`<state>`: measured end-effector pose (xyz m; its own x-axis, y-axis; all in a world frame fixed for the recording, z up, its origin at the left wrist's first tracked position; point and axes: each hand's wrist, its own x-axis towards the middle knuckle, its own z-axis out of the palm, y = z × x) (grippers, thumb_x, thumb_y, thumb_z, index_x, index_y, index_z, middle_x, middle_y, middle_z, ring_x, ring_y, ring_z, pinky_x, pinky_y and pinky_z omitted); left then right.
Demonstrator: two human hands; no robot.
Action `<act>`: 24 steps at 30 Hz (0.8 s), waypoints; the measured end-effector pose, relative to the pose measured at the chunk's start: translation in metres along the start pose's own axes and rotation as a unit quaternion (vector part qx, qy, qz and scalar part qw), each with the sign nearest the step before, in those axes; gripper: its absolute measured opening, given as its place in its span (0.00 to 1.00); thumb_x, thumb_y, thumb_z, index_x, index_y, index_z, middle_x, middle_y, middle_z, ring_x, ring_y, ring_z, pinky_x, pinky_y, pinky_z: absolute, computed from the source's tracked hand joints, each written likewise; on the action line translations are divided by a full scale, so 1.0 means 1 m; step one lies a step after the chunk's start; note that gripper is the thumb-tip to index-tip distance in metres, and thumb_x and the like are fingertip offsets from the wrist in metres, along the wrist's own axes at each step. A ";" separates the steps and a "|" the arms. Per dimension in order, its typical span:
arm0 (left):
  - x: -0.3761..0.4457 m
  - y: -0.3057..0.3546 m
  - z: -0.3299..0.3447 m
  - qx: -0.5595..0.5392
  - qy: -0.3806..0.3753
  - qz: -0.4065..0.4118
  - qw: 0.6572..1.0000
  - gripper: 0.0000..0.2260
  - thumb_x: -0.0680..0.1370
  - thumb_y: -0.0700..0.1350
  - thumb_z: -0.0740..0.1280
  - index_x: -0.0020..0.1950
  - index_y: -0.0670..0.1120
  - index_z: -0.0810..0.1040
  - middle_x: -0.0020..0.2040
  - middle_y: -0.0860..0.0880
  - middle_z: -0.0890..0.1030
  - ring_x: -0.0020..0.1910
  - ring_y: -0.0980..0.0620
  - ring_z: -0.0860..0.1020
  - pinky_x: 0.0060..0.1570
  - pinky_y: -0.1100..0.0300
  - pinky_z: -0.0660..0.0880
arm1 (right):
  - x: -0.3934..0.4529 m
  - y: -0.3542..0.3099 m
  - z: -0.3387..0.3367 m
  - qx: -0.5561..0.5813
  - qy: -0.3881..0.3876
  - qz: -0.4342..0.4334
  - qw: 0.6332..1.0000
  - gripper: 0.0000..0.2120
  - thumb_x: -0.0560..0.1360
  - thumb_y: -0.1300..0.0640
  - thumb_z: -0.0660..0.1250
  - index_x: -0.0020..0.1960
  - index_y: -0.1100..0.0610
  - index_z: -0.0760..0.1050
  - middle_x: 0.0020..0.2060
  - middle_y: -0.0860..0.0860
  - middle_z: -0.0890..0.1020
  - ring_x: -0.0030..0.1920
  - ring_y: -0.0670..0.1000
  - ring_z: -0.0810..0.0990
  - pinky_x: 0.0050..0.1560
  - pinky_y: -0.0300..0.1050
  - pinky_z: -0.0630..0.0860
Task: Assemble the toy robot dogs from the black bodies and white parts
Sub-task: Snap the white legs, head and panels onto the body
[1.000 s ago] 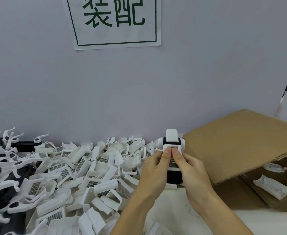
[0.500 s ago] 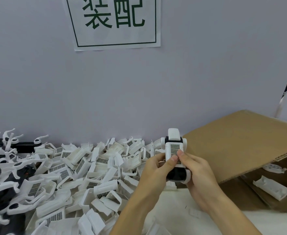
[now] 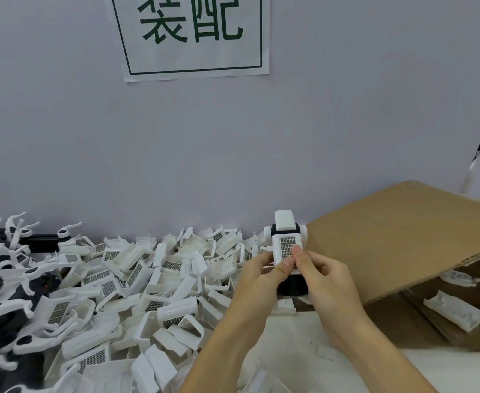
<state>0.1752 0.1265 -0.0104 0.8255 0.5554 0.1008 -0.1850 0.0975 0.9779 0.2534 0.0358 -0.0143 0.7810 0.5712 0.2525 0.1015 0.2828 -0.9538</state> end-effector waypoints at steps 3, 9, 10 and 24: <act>0.001 -0.001 -0.001 -0.038 0.010 -0.004 0.999 0.10 0.82 0.41 0.67 0.62 0.41 0.81 0.56 0.38 0.85 0.57 0.41 0.84 0.60 0.42 0.80 | 0.000 0.001 0.000 -0.003 -0.007 0.002 1.000 0.12 0.81 0.51 0.65 0.51 0.53 0.87 0.44 0.51 0.88 0.46 0.46 0.87 0.41 0.36 0.81; 0.002 0.001 -0.004 -0.161 0.021 0.004 0.987 0.14 0.82 0.48 0.66 0.65 0.45 0.80 0.60 0.41 0.84 0.60 0.43 0.83 0.55 0.50 0.81 | -0.004 0.006 0.002 -0.133 -0.038 -0.058 0.989 0.16 0.77 0.51 0.73 0.63 0.43 0.78 0.56 0.36 0.83 0.59 0.35 0.79 0.55 0.34 0.78; 0.001 0.003 -0.003 -0.194 -0.001 -0.003 0.981 0.15 0.82 0.50 0.64 0.65 0.46 0.81 0.61 0.42 0.84 0.61 0.43 0.82 0.54 0.52 0.81 | -0.005 0.007 0.004 -0.159 -0.041 -0.071 0.984 0.22 0.76 0.51 0.74 0.69 0.44 0.74 0.60 0.38 0.81 0.63 0.37 0.77 0.60 0.36 0.76; 0.002 0.013 -0.009 -0.007 0.198 0.073 0.978 0.12 0.82 0.45 0.66 0.41 0.42 0.82 0.36 0.50 0.82 0.36 0.52 0.79 0.39 0.59 0.79 | 0.001 0.000 -0.010 -0.159 0.094 -0.113 0.976 0.15 0.78 0.49 0.68 0.64 0.48 0.77 0.54 0.43 0.82 0.54 0.43 0.81 0.53 0.41 0.78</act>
<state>0.1693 0.1366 0.0006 0.5198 0.8396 0.1576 -0.2945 0.0029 0.9557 0.2603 0.0284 -0.0160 0.8127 0.3614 0.4571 0.4478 0.1146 -0.8867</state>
